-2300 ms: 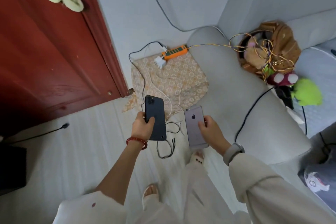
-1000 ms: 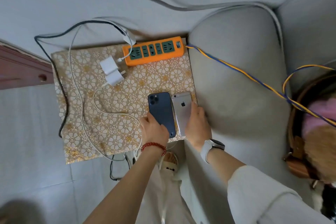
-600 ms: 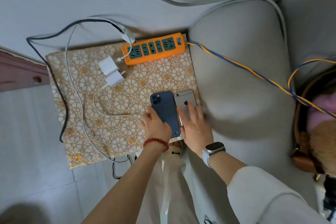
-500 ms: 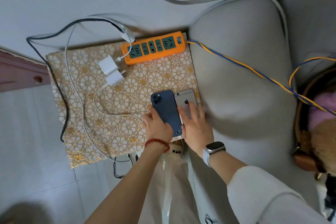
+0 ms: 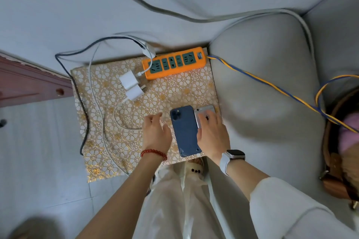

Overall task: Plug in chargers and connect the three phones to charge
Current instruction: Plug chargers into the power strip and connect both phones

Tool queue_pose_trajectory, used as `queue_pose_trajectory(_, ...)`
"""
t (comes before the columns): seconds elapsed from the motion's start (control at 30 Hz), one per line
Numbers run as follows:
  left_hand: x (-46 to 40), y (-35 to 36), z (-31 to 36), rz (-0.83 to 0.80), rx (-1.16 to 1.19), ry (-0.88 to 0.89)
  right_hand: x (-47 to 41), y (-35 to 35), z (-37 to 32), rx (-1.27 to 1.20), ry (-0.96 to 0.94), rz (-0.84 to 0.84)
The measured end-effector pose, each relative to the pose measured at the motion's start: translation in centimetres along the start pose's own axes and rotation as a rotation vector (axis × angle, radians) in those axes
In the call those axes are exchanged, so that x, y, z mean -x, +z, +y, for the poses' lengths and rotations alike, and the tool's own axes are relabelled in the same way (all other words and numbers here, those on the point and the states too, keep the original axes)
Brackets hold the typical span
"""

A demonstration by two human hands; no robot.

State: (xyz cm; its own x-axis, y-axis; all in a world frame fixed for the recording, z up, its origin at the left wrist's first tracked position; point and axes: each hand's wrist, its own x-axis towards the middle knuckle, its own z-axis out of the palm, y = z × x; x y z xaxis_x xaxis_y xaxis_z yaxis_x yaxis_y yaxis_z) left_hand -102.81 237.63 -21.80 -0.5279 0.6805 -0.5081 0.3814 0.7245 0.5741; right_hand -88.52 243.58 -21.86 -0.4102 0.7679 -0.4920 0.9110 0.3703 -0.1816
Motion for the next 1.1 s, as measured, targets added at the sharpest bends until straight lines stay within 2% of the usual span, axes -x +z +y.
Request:
queue_pose_trajectory(0.13, -3.6, -4.3, -1.0, 0.263, -0.138, 0.030, -2.9, -1.4, -3.4, -0.107, -0.110, 0.009)
queue_pose_trajectory(0.2, -5.5, -5.7, -1.8, 0.243, -0.242, -0.048, -3.9, -2.0, -5.0, -0.182, -0.135, 0.010)
queue_pose_trajectory(0.27, -6.9, -6.5, -2.9, 0.149, -0.337, -0.105, -4.7, -2.3, -6.4, -0.245, -0.167, 0.006)
queue_pose_trajectory(0.33, -7.6, -6.5, -4.1, 0.080, -0.400, -0.097, -5.1, -2.5, -7.4, -0.299, -0.200, 0.003)
queue_pose_trajectory(0.43, -7.7, -6.7, -4.9, 0.041, -0.185, -0.017, -5.5, -3.0, -8.1, -0.311, -0.268, 0.045)
queue_pose_trajectory(0.6, -5.9, -7.7, -4.1, -0.008, 0.051, 0.195, -6.4, -3.7, -8.5, -0.036, -0.547, 0.009)
queue_pose_trajectory(0.77, -4.9, -8.5, -1.8, 0.009, 0.310, 0.099, -7.1, -4.1, -8.3, 0.059, -0.585, -0.022)
queue_pose_trajectory(1.0, -4.3, -8.5, 2.0, -0.032, 0.444, 0.209, -7.7, -6.4, -6.8, -0.189, -0.505, 0.004)
queue_pose_trajectory(1.1, -4.5, -8.7, 2.5, -0.070, 0.465, 0.230, -8.0, -7.2, -6.9, -0.239, -0.515, 0.156)
